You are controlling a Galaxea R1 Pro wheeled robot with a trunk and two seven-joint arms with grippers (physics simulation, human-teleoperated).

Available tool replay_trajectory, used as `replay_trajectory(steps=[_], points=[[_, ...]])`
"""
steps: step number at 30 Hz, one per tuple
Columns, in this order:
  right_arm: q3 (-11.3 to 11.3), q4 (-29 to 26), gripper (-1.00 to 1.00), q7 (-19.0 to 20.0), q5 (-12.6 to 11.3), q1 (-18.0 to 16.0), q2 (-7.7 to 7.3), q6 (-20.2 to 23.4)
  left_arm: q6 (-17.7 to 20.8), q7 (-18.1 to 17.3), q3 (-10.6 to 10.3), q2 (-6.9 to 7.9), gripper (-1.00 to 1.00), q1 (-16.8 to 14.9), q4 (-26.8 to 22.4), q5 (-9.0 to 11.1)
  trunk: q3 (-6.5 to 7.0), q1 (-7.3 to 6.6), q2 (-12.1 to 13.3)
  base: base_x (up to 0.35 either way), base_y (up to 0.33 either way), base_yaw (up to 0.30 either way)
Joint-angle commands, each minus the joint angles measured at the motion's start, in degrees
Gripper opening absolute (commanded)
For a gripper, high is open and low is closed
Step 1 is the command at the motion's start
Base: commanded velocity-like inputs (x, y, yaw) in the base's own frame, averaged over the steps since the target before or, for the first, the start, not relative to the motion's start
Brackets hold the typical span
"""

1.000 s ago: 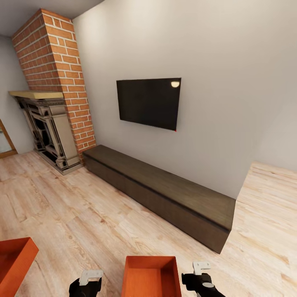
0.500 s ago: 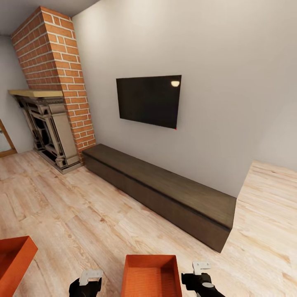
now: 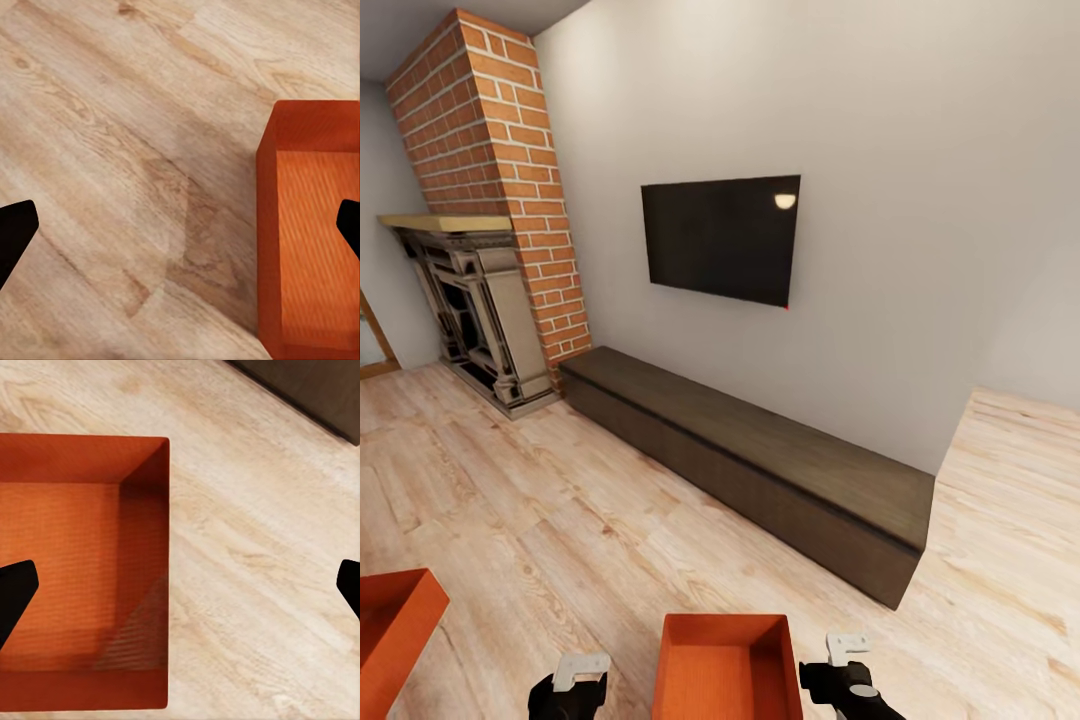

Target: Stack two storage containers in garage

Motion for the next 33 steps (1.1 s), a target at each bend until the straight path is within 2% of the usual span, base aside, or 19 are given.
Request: replay_trajectory(steps=[1,6,13,33], points=[[0.1,0.1,1.0,-0.2,0.1,0.0,0.0,-0.2,-0.2,0.2,-0.1,0.01,1.0,0.0,0.0,0.0,-0.24,0.22,-0.4,0.0,0.0,0.0],[0.3,0.0,1.0,-0.2,0.1,0.0,-0.02,-0.2,-0.2,0.2,-0.2,-0.17,1.0,-0.1,0.0,0.0,-1.14,1.32,-2.5,0.0,0.0,0.0],[0.3,0.1,1.0,-0.2,0.1,0.0,0.0,-0.2,-0.2,0.2,-0.3,-1.54,1.0,0.0,-0.2,0.0,-2.4,2.86,-5.3,0.0,0.0,0.0],[0.3,0.1,1.0,-0.2,0.1,0.0,-0.02,-0.2,-0.2,0.2,-0.3,-1.57,1.0,0.0,-0.3,-0.1,-5.99,7.25,-13.3,0.0,0.0,0.0]])
